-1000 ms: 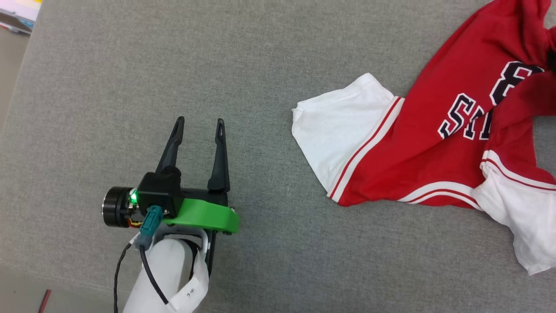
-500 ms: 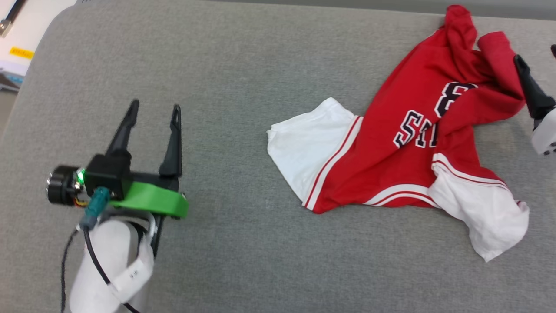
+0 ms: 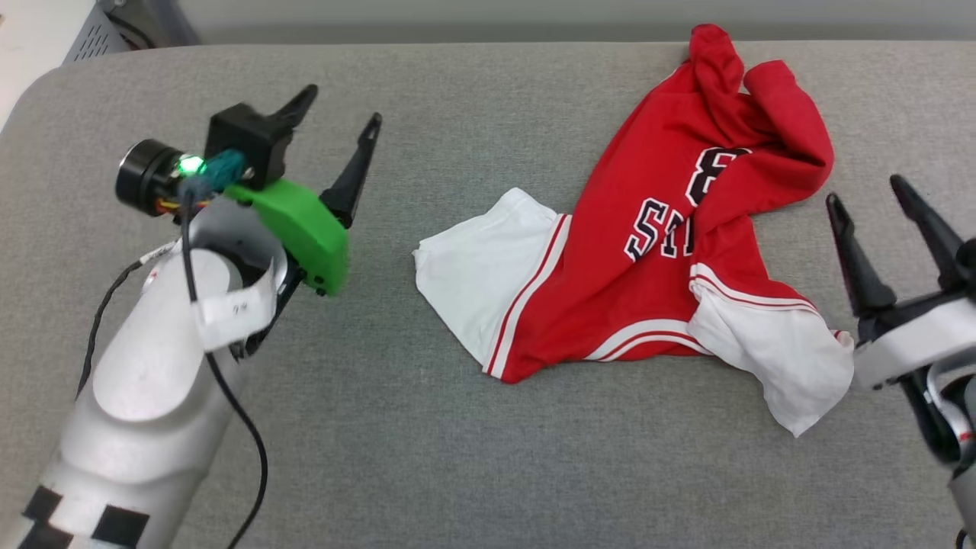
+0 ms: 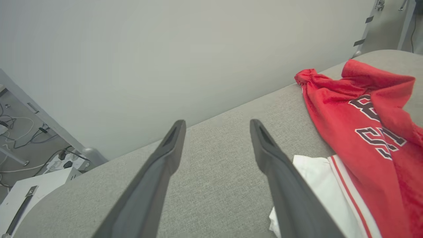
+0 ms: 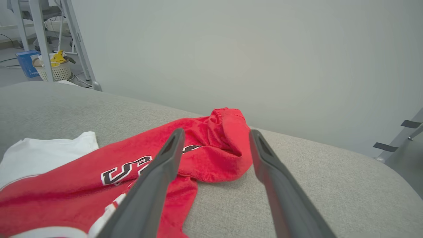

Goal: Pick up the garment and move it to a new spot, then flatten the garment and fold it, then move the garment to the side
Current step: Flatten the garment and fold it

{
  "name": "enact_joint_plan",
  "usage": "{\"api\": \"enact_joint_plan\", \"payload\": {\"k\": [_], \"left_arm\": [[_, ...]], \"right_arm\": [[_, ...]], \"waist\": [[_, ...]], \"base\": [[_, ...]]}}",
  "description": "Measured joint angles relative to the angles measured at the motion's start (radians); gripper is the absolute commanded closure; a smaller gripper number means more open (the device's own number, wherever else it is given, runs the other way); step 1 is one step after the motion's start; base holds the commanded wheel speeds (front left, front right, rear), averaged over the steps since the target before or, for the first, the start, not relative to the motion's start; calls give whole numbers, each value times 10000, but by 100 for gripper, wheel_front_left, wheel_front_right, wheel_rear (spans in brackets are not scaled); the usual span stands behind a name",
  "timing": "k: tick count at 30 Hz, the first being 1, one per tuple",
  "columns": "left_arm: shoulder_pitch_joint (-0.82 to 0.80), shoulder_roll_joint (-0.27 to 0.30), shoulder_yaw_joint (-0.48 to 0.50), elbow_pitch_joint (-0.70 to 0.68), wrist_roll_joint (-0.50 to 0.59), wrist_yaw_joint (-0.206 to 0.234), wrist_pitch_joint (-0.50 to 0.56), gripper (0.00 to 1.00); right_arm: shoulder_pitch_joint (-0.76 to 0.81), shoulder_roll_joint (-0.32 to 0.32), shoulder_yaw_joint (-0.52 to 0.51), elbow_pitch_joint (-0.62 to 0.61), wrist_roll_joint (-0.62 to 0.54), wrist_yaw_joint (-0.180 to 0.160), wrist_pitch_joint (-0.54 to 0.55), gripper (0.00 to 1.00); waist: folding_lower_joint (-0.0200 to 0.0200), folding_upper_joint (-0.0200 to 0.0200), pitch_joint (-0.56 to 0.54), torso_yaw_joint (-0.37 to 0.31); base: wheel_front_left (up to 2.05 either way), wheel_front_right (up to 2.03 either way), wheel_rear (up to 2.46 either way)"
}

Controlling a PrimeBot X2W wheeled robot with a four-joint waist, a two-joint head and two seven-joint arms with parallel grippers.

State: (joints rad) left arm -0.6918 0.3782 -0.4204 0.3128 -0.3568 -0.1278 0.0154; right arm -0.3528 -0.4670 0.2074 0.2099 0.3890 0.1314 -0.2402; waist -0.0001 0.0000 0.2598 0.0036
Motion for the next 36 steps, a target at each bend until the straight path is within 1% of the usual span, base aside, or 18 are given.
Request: {"api": "enact_joint_plan", "payload": {"k": [5,8,10,13,15,19,23,28,29,30,34,36], "left_arm": [[-983,608,-1802,514,-1837,0,2320,0],[-1384,813,-2740,746,-2834,0,3639,0],[-1584,855,-3267,886,-3480,0,4387,0],[-1904,980,-3988,1127,-3998,0,5239,0],[-2100,999,-4410,1325,-4378,0,5601,0],[-2444,984,-5191,1739,-4571,0,6009,0],[-2602,920,-5822,2451,-4794,0,6073,0],[-2846,886,-6387,2999,-5009,0,5802,0],[-2864,888,-6481,3024,-5076,0,5730,53],[-2910,911,-6619,3016,-5083,0,5570,100],[-2920,940,-6943,2922,-5227,-2,4700,100],[-2889,1041,-7005,2819,-5400,-6,4272,100]], "right_arm": [[1083,771,-579,-1287,-633,0,497,0],[1508,1147,-677,-1685,-807,0,779,0],[1677,1212,-692,-1818,-966,0,861,0],[1708,1233,-690,-1946,-1099,0,911,0],[1708,1310,-681,-2027,-1137,0,982,0],[1700,1352,-635,-2075,-1206,0,1028,0],[1656,1471,-466,-2054,-1243,0,1024,0],[1631,1569,-334,-1883,-1289,0,940,0],[1626,1584,-334,-1839,-1290,0,932,0],[1626,1597,-339,-1797,-1292,0,903,0],[1632,1634,-439,-1709,-1306,0,800,0],[1635,1661,-479,-1705,-1317,0,773,0]], "waist": [[0,0,-19,-196],[0,0,21,-317],[0,0,75,-377],[0,0,179,-475],[0,0,275,-545],[0,0,475,-654],[0,0,683,-784],[0,0,840,-971],[0,0,846,-992],[0,0,836,-1000],[0,0,734,-913],[0,0,660,-841]], "base": [[0,0,0],[0,0,0],[0,0,0],[0,0,0],[0,0,0],[0,0,0],[0,0,0],[0,0,0],[0,0,0],[0,0,0],[0,0,0],[0,0,0]]}}
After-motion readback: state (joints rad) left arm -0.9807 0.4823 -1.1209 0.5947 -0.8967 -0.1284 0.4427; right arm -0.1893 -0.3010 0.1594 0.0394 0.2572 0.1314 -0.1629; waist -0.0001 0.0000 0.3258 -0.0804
